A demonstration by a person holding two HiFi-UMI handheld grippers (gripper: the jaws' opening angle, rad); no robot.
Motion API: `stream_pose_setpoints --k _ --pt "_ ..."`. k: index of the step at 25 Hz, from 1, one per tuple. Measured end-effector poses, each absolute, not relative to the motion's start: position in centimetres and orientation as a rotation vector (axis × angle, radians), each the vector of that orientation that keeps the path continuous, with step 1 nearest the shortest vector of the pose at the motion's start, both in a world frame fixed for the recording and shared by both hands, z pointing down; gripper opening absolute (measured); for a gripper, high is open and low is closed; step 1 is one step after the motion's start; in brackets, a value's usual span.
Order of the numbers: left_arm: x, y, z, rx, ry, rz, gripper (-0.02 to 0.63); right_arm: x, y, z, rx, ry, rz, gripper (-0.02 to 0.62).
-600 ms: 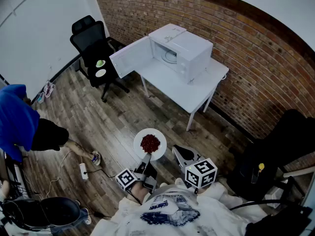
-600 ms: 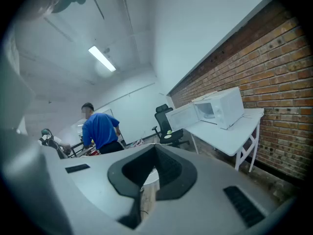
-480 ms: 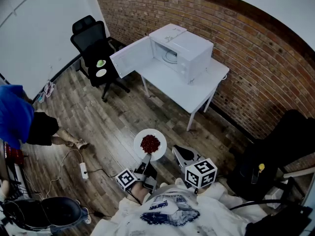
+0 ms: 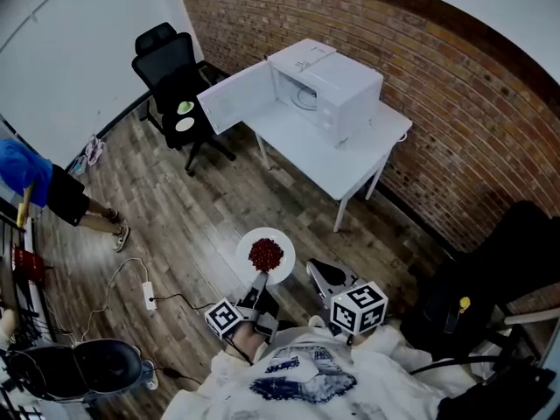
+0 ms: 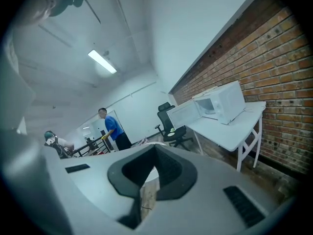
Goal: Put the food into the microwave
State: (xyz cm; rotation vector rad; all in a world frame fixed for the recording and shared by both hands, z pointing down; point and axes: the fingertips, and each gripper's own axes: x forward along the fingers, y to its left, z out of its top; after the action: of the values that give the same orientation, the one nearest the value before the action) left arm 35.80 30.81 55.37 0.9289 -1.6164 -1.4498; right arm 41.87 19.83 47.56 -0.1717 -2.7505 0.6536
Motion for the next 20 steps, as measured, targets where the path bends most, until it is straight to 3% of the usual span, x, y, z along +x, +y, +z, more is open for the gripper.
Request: stream_pose_setpoints --k 11,20 --pt "36.3 28.4 55.9 0.901 -1.607 -1.487 0.038 42.5 16.9 49.7 -0.167 -2.698 0.709 0.014" --pt "31.4 27.4 56.6 0.899 -1.614 -1.491 0.038 38.0 15.7 50.5 -0.163 -2.682 0.703 0.014"
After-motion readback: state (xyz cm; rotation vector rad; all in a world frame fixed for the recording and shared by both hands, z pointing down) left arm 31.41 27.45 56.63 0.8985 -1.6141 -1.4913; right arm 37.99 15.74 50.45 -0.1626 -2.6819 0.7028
